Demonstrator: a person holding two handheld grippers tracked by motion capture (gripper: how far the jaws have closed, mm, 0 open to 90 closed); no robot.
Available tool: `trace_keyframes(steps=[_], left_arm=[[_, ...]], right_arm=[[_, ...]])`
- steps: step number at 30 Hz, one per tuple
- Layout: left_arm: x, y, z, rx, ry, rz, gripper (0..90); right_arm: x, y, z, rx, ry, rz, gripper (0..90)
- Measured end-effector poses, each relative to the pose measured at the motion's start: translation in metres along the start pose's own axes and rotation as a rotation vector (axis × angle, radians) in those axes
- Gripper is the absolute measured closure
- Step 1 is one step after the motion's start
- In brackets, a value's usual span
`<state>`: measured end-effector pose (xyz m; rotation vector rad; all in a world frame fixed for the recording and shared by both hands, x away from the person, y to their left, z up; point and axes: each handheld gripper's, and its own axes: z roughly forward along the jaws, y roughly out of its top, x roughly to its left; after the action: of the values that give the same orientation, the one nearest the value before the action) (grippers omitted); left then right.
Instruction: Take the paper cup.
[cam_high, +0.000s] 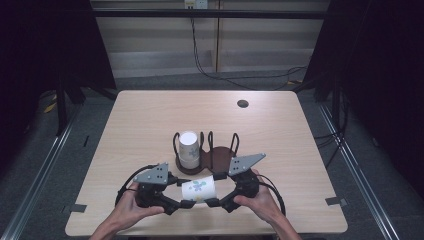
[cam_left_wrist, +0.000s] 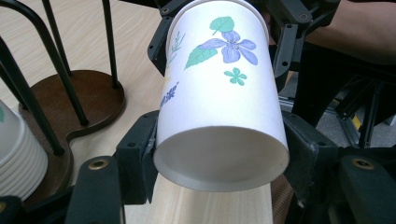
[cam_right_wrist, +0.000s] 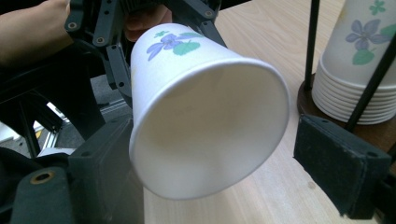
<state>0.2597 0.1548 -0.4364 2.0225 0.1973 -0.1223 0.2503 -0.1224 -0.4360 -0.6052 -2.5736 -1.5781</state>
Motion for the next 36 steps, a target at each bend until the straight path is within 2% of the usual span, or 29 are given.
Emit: trace_keyframes(steps=[4,7,10,18,26,33,36], left_arm=[[0.0009,-0.0003,0.0008,0.001,-0.013,-0.006,36.5],[0.0008,-0.0007,0.0017,0.006,-0.014,-0.007,36.5],[0.0010,-0.0008,0.0027,0.006,-0.016,-0.007,36.5],[0.0016,-0.0002,0.0039,-0.001,-0.025,-0.011,36.5],[0.0040,-0.0033,0.0067,0.008,-0.037,-0.025,36.5],[0.0069,-0.0046,0.0069,0.012,-0.051,-0.051,35.0],[0.0066,-0.0056,0.0073,0.020,-0.041,-0.054,34.0]], right_arm=[[0.0007,0.0007,0.0008,-0.008,0.018,-0.008,13.5],[-0.0007,0.0008,0.0009,-0.017,0.031,0.013,14.6],[-0.0015,0.0009,0.0005,-0.030,0.046,0.015,19.1],[-0.0035,-0.0004,0.0018,-0.026,0.079,0.031,19.3],[-0.0048,-0.0002,0.0015,0.005,0.081,0.028,23.3],[-0.0061,0.0017,0.0000,0.006,0.088,0.034,24.7],[-0.0062,0.0030,0.0005,0.011,0.086,0.034,25.5]])
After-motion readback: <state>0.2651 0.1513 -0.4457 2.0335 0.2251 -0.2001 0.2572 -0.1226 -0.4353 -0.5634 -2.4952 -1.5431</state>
